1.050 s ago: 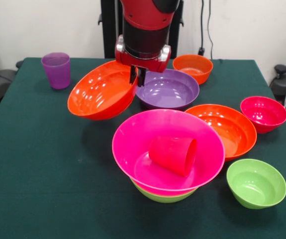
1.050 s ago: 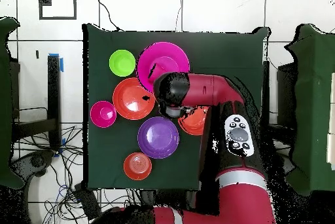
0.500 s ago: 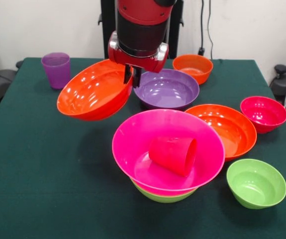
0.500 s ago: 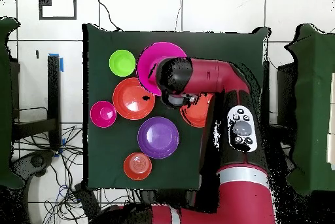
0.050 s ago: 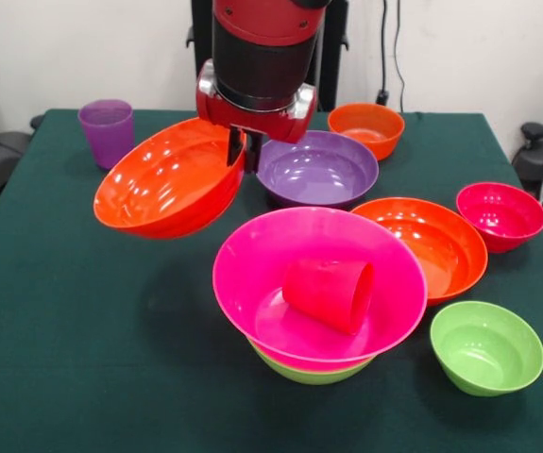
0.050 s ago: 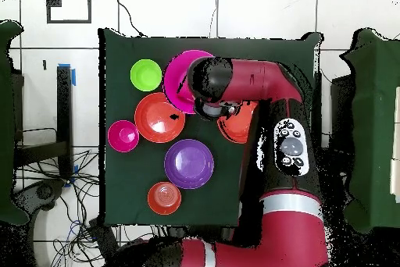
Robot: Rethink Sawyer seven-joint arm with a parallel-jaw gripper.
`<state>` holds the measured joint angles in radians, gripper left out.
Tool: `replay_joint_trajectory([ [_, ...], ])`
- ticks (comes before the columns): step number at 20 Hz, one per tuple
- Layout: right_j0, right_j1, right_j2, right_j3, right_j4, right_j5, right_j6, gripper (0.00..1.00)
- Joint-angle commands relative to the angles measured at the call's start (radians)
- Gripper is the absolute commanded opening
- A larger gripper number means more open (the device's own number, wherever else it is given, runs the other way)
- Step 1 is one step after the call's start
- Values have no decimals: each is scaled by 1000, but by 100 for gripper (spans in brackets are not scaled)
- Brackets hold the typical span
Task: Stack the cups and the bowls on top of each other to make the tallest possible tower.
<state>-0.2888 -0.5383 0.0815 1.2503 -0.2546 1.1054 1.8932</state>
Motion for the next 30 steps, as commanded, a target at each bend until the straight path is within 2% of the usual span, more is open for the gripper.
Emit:
replay_joint_trajectory([
  [1,25,85,93,-89,-40,99,-116,0],
  [10,58,169,111,-211,-42,103,-116,0],
  [14,77,182,102,-249,-44,129,-117,0],
  [30,120,179,75,-353,-60,292,-145,0],
])
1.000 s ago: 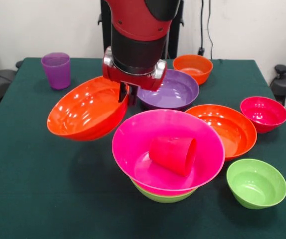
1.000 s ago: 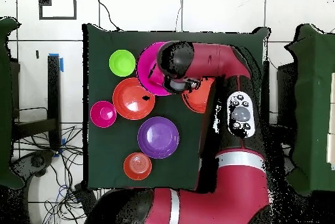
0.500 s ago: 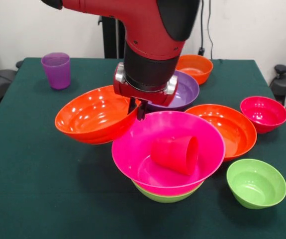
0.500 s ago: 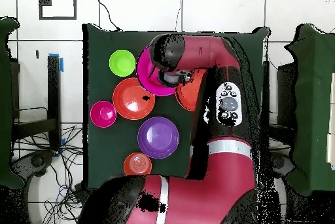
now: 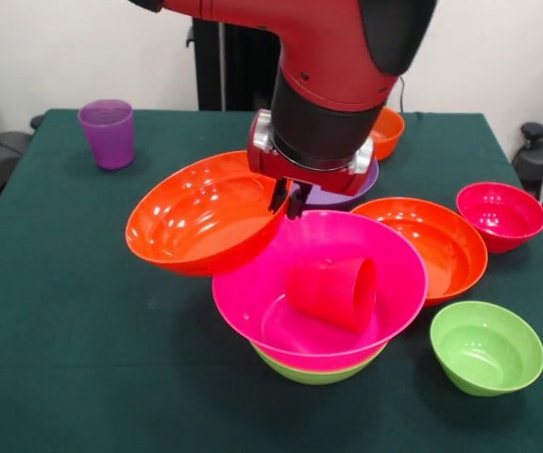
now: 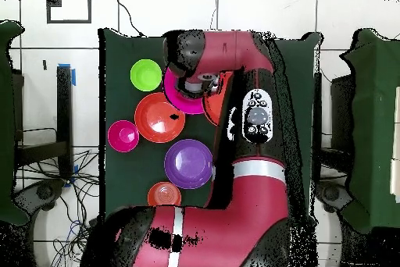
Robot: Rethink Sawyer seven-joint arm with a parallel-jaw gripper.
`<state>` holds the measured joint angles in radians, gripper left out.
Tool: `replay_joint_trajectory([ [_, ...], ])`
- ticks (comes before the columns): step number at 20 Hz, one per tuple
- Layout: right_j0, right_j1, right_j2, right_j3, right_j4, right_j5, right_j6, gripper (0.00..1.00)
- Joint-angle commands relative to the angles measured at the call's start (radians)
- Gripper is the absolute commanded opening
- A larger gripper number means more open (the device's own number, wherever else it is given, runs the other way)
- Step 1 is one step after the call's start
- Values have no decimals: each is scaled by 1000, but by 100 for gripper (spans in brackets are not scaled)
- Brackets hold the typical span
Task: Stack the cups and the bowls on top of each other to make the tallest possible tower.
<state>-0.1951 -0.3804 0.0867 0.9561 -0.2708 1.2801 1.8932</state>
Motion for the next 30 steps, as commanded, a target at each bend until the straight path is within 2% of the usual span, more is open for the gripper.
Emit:
replay_joint_trajectory([
  [1,26,22,69,-62,-43,122,-148,0],
  [8,46,37,63,-121,-56,193,-155,0],
  [18,65,50,64,-130,-46,169,-116,0],
  [25,111,114,57,-248,-55,243,-68,0],
  [30,146,139,43,-289,-53,261,-35,0],
])
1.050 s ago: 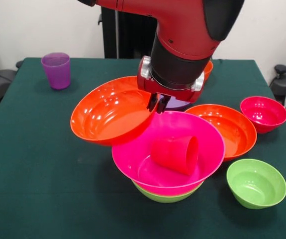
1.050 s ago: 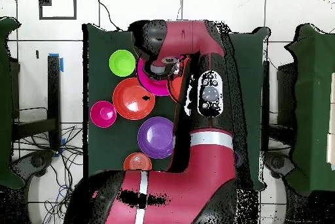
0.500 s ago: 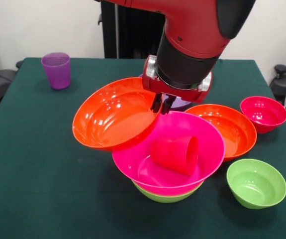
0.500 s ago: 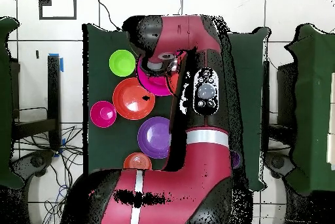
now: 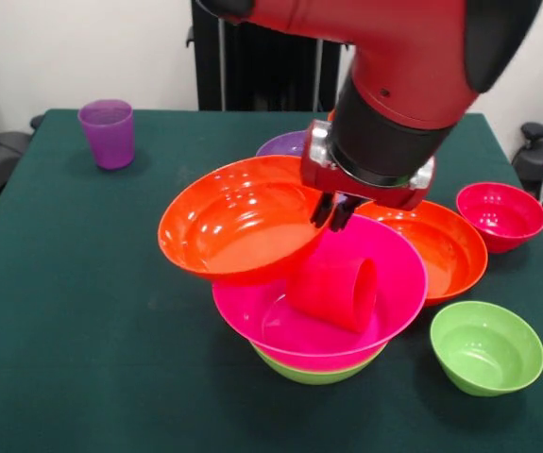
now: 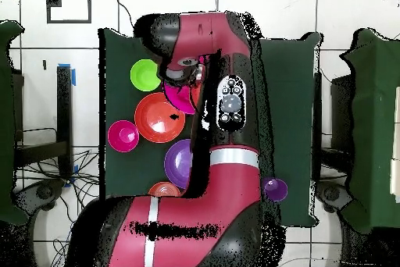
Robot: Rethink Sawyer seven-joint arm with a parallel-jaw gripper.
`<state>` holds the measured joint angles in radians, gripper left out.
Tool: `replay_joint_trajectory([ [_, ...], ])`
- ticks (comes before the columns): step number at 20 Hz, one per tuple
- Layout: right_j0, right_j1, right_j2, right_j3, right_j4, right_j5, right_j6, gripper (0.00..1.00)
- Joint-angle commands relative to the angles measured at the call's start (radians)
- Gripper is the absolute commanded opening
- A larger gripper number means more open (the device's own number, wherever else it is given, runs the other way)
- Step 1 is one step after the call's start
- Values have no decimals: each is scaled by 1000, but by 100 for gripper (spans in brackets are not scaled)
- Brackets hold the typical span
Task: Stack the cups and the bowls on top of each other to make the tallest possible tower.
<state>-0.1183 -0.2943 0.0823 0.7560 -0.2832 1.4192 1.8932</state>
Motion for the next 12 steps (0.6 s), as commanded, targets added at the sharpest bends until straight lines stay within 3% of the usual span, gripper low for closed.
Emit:
replay_joint_trajectory([
  [1,75,57,45,-98,-40,128,-27,0],
  [12,111,73,22,-103,-15,100,33,0],
])
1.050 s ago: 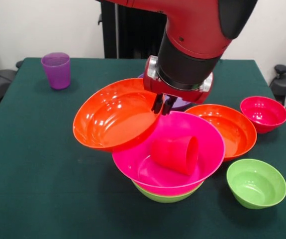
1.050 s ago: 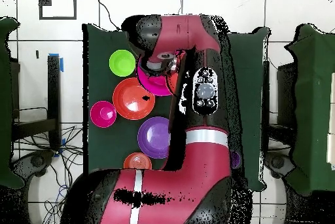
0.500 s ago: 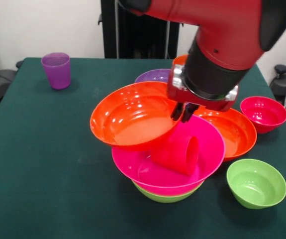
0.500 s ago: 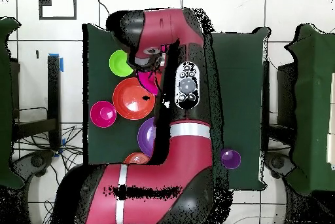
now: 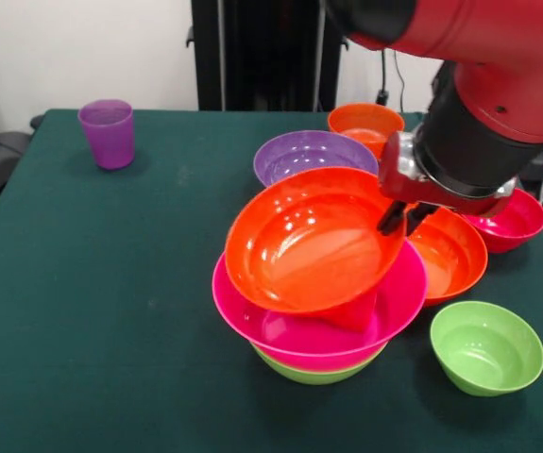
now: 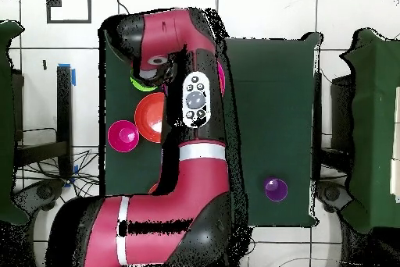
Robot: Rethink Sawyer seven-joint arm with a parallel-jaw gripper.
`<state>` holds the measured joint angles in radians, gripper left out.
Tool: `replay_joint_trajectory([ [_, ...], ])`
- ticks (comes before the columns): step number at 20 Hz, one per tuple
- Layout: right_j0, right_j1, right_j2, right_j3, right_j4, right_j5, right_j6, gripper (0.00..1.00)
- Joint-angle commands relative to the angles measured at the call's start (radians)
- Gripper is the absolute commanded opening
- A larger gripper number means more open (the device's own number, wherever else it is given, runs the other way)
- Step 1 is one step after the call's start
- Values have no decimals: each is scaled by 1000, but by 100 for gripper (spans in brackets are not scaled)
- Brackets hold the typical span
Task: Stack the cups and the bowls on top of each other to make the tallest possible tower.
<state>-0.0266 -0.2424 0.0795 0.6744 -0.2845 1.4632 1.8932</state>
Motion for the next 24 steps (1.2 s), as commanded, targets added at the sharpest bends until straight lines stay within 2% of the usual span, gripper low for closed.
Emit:
replay_joint_trajectory([
  [1,19,20,24,-18,-12,52,31,0],
  [9,14,9,17,13,6,21,40,0],
  [14,9,-19,8,67,11,-45,41,0],
  [17,9,-2,8,47,8,-47,38,0],
  [24,7,-15,7,77,14,-79,36,0],
])
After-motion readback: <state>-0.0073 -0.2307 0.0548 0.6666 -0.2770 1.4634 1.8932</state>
